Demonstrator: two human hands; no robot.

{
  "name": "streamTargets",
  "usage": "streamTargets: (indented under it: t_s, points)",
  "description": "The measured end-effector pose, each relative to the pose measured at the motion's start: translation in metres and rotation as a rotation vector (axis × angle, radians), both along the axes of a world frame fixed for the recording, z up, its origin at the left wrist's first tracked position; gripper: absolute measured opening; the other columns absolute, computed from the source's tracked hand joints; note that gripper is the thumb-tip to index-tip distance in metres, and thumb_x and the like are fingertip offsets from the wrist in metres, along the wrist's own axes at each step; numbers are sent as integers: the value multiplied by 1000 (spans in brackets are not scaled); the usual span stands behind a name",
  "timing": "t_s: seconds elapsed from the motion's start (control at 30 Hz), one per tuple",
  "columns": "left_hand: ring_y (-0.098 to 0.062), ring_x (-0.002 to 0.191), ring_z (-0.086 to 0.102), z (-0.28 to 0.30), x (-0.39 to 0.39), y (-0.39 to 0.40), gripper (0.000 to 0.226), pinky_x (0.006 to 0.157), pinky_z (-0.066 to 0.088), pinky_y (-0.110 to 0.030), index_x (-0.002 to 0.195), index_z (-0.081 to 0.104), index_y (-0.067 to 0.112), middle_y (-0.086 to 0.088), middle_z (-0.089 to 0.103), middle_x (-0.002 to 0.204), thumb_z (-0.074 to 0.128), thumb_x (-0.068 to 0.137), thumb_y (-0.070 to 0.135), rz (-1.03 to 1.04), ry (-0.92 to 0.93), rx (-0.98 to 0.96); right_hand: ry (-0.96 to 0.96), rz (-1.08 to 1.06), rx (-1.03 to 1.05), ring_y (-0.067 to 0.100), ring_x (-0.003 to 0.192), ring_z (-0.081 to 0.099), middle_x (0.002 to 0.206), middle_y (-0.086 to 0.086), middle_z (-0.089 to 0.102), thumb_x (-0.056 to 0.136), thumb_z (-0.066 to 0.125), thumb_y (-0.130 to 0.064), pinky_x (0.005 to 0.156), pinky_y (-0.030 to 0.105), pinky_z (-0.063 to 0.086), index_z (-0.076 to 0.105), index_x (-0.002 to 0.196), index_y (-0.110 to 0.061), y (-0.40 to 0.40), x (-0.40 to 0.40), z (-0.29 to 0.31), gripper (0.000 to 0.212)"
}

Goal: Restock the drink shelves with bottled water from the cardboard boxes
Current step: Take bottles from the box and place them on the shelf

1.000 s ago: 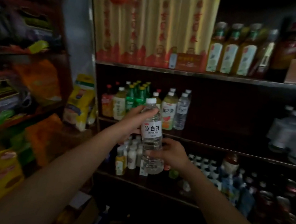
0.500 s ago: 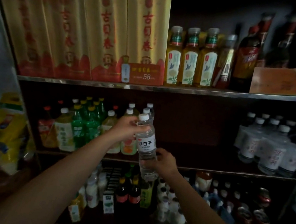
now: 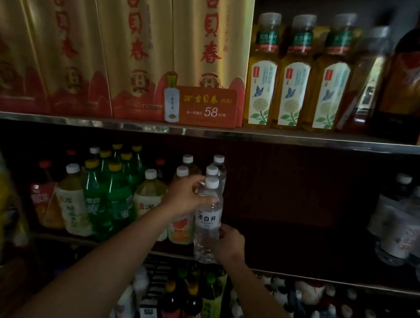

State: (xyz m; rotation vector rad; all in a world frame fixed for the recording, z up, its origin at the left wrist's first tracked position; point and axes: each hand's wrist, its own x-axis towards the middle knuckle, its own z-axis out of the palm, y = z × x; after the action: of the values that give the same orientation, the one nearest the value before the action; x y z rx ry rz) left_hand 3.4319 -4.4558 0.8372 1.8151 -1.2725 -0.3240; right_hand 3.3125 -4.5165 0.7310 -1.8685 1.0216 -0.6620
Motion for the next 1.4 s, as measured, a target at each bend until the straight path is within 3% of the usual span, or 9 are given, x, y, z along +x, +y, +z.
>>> streamTargets:
  t_s: [0.17,0.33,0.53,0.77,1.03,1.17,1.27,1.33,1.4]
  points:
    - [-12,96,61,-14,7,-20,53,78,48,-24,120,59,17,8,62,98,81,73,26,3,-16,5,22,23,-12,12,87,64,103,2,71,75,80,-33,68,19,47,68,107,-10,-23,8,-10,41]
    - [4,84,56,-11,11,-24,48,67,42,-12,117,60,21,20,57,90,80,74,24,9,-45,-21,38,87,-35,20,100,65,112,6,69,76,80,-28,76,22,48,63,116,-8,-35,14,-9,48]
    - [-1,82,56,-7,13,-22,41,69,44,-19,108,63,22,15,61,91,79,73,35,45,-186,24,30,119,-35,21,102,65,114,7,68,75,81,-27,79,24,51,61,117,-6,-40,14,-11,51]
    - [17,71,55,-13,9,-15,26,59,40,-4,97,68,14,17,63,83,78,76,22,74,-121,-28,56,164,-50,22,108,63,121,7,65,72,82,-27,87,30,52,54,127,-9,-40,18,-12,64]
    - [-15,94,64,-18,0,-19,32,79,51,-29,98,71,11,-2,71,99,82,71,26,143,-15,12,80,293,33,6,89,56,106,-6,56,66,86,-34,88,28,47,45,118,-26,-39,9,-9,67]
    - [-18,101,61,-15,-10,-14,33,73,40,-17,106,69,6,-6,68,109,79,75,15,176,51,-14,72,292,84,22,124,49,136,2,49,69,86,-25,99,28,42,31,140,-10,-42,-1,8,91]
    - [-10,97,52,-16,-18,-5,39,69,36,-12,117,62,6,-1,60,108,74,81,14,207,78,-29,59,244,50,19,112,56,118,4,57,70,85,-25,85,25,49,35,133,-6,-39,-12,17,83]
    - [-10,99,50,-18,-20,5,46,75,37,-15,125,57,9,0,57,112,72,83,22,275,112,1,58,211,-15,16,98,59,98,-1,56,74,82,-29,62,19,44,40,121,-7,-30,-19,20,67]
    - [-13,102,55,-21,-16,20,46,81,44,-23,126,57,12,-5,59,121,69,85,29,342,189,40,72,238,-110,17,91,61,92,-3,56,79,76,-37,56,19,38,42,110,-12,-15,-22,21,53]
